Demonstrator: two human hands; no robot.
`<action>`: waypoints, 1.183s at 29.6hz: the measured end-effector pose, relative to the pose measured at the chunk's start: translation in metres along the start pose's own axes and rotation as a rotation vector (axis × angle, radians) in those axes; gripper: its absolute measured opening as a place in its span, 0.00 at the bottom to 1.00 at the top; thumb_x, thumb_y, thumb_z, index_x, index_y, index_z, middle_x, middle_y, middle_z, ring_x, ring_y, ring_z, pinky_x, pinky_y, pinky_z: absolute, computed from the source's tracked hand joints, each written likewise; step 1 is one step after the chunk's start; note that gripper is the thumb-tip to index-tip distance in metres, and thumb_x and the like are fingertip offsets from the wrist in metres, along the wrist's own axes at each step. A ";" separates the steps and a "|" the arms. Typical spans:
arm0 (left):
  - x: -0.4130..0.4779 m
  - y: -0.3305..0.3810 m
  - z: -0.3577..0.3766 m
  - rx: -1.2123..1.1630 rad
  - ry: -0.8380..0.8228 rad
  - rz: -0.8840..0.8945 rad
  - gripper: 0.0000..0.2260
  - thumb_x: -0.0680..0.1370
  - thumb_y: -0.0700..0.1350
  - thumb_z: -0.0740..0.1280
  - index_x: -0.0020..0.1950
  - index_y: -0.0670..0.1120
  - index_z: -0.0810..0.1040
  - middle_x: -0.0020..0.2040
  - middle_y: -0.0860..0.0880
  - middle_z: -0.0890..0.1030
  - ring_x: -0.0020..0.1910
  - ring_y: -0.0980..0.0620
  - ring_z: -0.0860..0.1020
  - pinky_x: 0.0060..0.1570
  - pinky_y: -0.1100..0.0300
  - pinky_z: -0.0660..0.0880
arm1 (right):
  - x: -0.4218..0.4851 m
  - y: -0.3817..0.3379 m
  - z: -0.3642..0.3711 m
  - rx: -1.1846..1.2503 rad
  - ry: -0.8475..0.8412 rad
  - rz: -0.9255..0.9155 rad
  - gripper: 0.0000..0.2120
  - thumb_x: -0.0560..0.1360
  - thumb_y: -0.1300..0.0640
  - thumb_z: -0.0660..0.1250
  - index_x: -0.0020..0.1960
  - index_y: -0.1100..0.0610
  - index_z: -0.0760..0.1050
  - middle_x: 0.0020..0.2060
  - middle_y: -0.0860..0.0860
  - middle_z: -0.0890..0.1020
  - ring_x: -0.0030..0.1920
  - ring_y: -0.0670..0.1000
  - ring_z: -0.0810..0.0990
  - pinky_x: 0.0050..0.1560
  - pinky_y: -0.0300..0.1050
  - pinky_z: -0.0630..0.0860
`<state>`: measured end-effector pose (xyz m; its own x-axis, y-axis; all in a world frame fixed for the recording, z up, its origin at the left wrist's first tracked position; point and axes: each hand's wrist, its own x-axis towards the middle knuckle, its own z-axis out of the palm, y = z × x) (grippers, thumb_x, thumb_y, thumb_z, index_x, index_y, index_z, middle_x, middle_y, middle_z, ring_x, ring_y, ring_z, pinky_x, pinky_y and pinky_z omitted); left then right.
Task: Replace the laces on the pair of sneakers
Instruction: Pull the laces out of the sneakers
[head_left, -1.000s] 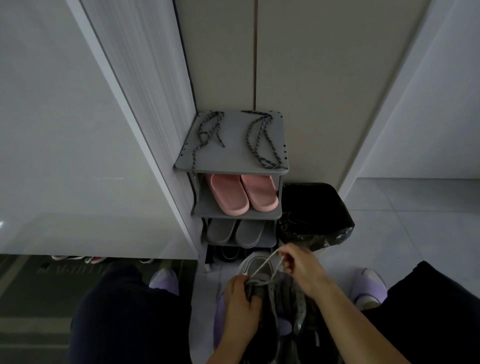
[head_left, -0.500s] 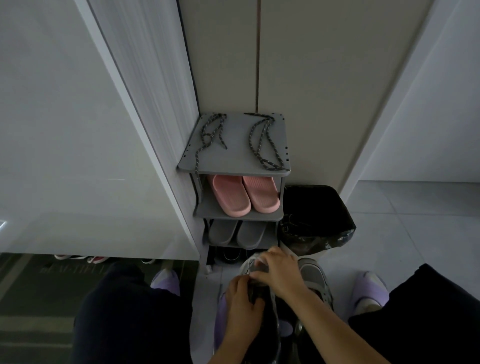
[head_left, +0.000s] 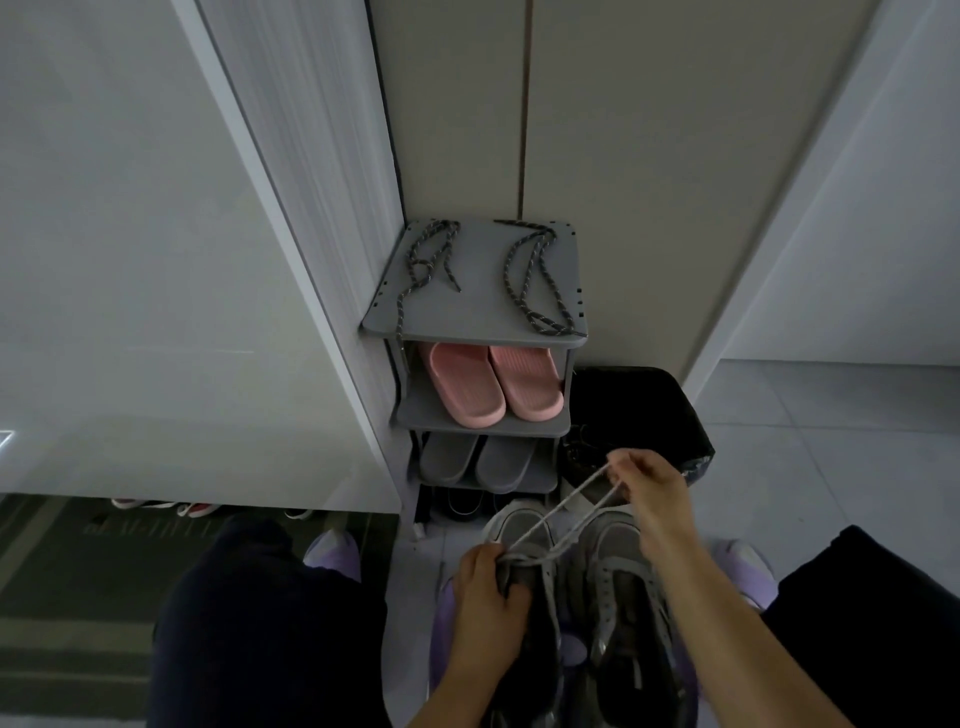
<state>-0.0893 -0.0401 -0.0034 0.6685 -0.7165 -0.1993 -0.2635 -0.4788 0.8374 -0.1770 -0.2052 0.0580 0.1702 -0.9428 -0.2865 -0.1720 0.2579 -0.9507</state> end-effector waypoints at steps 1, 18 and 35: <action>0.000 -0.001 0.000 -0.005 0.002 -0.001 0.17 0.74 0.36 0.63 0.62 0.43 0.69 0.58 0.50 0.67 0.59 0.54 0.67 0.59 0.70 0.60 | 0.006 0.005 -0.007 -0.154 -0.039 0.011 0.04 0.75 0.62 0.65 0.44 0.61 0.77 0.34 0.54 0.77 0.38 0.53 0.76 0.36 0.38 0.70; 0.002 -0.004 -0.001 -0.045 0.031 -0.009 0.13 0.79 0.45 0.60 0.63 0.46 0.70 0.57 0.51 0.69 0.58 0.55 0.70 0.57 0.68 0.62 | -0.031 0.020 0.043 -0.876 -0.437 -0.444 0.09 0.76 0.56 0.63 0.49 0.61 0.78 0.48 0.56 0.79 0.50 0.54 0.77 0.51 0.44 0.70; 0.005 -0.004 0.002 -0.028 0.021 0.013 0.12 0.79 0.45 0.59 0.62 0.46 0.72 0.57 0.50 0.72 0.57 0.54 0.72 0.55 0.65 0.67 | -0.035 0.027 0.056 -1.249 -0.682 -0.579 0.18 0.77 0.53 0.61 0.66 0.49 0.71 0.62 0.51 0.70 0.66 0.54 0.65 0.65 0.47 0.65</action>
<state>-0.0863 -0.0421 -0.0088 0.6796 -0.7118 -0.1777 -0.2533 -0.4550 0.8537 -0.1331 -0.1532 0.0353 0.8369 -0.4850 -0.2536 -0.5467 -0.7633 -0.3442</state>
